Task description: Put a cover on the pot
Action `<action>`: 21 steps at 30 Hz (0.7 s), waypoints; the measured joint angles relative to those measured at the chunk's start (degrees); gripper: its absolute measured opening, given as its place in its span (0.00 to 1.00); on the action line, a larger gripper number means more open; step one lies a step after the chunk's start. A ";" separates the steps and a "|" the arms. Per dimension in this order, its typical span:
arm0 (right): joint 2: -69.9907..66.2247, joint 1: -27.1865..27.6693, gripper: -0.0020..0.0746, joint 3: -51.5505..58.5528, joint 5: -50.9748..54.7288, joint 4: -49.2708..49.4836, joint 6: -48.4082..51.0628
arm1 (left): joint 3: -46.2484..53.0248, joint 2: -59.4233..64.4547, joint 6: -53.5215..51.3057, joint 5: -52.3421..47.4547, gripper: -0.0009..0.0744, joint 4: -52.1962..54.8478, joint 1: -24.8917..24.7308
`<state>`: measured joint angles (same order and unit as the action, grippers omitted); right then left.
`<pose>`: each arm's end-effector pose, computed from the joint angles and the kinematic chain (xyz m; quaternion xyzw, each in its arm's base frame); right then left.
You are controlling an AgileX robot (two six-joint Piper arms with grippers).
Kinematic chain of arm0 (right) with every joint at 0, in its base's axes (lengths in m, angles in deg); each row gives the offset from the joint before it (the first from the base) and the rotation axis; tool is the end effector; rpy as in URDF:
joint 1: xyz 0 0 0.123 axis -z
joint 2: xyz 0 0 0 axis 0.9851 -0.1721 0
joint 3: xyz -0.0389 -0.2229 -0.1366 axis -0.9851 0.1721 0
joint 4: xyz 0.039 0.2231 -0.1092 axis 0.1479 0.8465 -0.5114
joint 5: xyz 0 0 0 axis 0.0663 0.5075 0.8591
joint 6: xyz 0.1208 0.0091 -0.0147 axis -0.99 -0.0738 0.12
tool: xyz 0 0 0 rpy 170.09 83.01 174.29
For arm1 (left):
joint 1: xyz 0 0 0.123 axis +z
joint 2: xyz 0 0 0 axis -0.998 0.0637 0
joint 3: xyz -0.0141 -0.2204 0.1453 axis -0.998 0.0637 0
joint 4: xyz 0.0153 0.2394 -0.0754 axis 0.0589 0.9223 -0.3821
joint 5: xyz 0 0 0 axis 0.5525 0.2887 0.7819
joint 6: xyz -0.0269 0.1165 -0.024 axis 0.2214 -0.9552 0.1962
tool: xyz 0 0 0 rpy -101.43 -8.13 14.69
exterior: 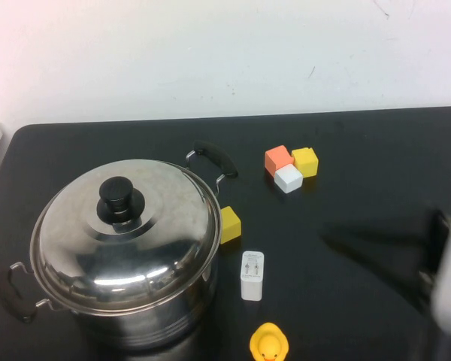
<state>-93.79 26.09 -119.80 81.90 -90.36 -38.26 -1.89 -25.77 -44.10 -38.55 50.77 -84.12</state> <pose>0.1470 0.2014 0.3328 -0.4790 0.6142 0.1712 0.6033 0.1039 -0.0008 0.1733 -0.0574 0.7846 -0.0465 0.6156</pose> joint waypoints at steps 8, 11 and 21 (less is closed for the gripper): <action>12.12 0.56 0.03 9.21 7.07 0.00 -5.53 | 0.00 0.00 0.00 0.00 0.01 0.00 0.00; 16.07 3.23 0.03 13.47 6.31 0.14 -6.30 | 0.00 0.00 0.00 0.00 0.01 0.00 0.00; 28.59 18.33 0.02 35.86 -12.90 5.71 -6.84 | 0.00 0.00 0.00 0.00 0.01 0.00 0.00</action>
<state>-65.20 44.42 -83.94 69.00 -84.65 -45.10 -1.89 -25.77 -44.10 -38.55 50.77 -84.12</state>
